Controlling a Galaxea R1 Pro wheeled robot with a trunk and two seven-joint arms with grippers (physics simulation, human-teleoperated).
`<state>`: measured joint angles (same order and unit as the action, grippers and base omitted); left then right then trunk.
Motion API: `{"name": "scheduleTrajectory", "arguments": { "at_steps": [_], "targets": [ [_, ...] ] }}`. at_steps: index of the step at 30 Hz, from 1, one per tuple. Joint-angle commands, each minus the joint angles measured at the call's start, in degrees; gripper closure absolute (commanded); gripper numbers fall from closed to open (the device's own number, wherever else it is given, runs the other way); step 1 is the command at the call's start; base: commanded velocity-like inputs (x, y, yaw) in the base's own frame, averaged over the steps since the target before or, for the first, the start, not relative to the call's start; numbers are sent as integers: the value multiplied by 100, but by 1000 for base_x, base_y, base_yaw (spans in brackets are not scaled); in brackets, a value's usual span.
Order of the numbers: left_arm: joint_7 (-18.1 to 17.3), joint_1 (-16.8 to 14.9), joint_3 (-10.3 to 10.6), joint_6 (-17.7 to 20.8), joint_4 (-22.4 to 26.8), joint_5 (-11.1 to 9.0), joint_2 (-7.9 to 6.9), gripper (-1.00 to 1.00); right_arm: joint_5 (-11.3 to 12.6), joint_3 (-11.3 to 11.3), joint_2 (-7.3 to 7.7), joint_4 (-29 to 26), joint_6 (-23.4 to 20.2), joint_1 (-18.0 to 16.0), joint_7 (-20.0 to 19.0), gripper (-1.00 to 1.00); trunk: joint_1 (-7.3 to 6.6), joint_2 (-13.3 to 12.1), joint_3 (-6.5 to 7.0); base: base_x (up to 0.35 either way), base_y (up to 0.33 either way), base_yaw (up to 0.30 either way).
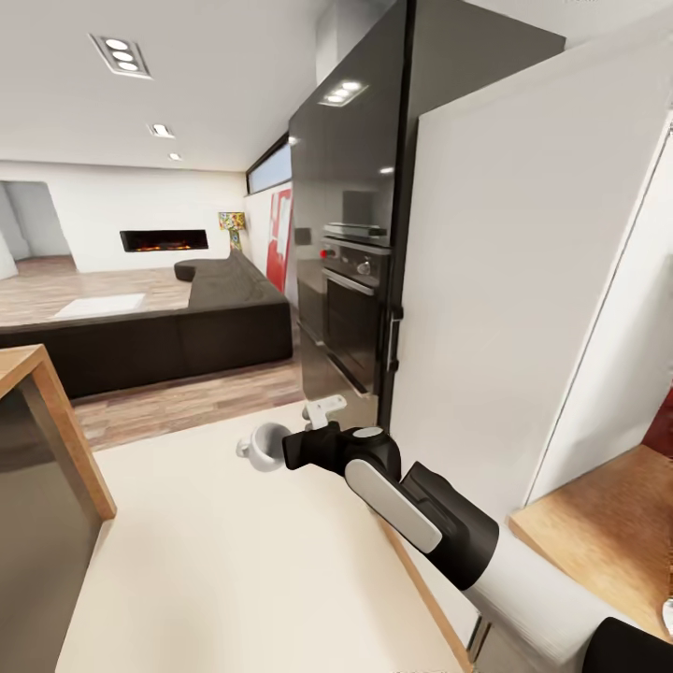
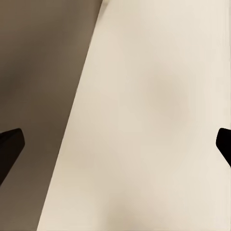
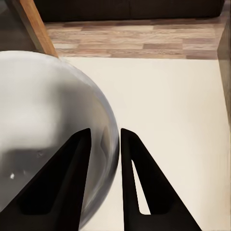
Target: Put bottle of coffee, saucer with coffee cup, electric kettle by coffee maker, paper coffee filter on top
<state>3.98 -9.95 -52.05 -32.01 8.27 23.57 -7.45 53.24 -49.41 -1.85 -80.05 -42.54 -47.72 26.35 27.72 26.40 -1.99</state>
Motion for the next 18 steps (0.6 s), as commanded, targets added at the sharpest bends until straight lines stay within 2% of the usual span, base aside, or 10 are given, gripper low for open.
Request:
{"name": "scheduleTrajectory", "arguments": {
  "at_steps": [1,7,18],
  "targets": [
    [42,-6,-16,-21,-10,60,-2,-100,64,-7,-1,-2,1,-10,45,100,4,13,-13,19,178,-262],
    [42,-7,-14,-17,-11,67,6,-100,64,-7,-5,-2,1,-10,45,100,4,13,-13,7,133,-263],
    [42,-7,-13,-16,-17,69,6,-100,64,-7,-8,-1,1,-10,45,100,4,13,-13,0,11,-263]
  ]
}}
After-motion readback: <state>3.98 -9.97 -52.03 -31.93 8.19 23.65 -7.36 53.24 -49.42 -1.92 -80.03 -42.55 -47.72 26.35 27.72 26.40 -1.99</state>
